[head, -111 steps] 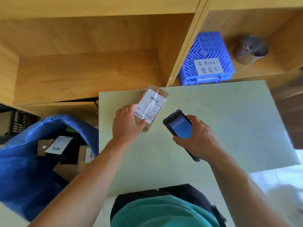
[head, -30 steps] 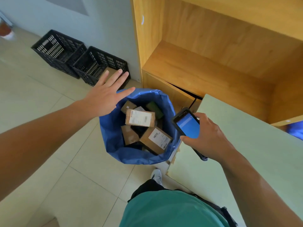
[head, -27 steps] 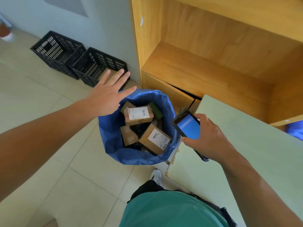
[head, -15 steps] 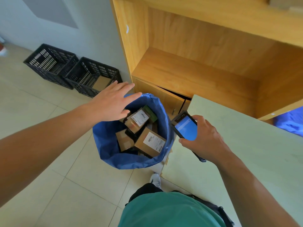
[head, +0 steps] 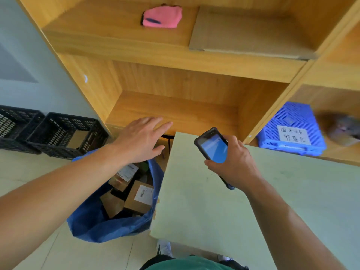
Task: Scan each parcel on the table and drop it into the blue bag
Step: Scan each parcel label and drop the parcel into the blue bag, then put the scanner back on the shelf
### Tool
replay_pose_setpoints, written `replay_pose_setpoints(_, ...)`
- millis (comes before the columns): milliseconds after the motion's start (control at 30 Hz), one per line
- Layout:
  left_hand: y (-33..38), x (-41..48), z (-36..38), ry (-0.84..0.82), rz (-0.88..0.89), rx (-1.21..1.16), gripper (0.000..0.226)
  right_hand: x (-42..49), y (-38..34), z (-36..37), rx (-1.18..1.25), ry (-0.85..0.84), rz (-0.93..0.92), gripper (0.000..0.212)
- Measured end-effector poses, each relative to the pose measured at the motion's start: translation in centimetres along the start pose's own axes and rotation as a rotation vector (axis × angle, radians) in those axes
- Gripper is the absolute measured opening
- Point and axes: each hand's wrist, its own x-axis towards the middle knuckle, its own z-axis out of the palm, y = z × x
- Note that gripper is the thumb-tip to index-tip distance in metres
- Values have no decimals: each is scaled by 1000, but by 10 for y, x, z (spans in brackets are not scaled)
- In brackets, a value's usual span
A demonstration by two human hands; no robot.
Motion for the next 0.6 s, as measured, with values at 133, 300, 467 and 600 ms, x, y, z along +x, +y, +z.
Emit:
replay_pose_setpoints(133, 58, 52, -49, 153, -76, -62, 78, 13, 36, -67, -22, 115, -15, 79)
replay_pose_setpoints(300, 136, 113, -106, 303, -158, -104, 76, 30, 90, -152, -29, 214, -43, 79)
replay_pose_setpoints(467, 210, 171, -142, 425, -142, -146, 73, 51, 142, -234, -35, 316, -52, 82)
replay_pose_setpoints(600, 246, 205, -157, 466, -131, -208, 74, 77, 172, -285, -98, 353, -21, 81)
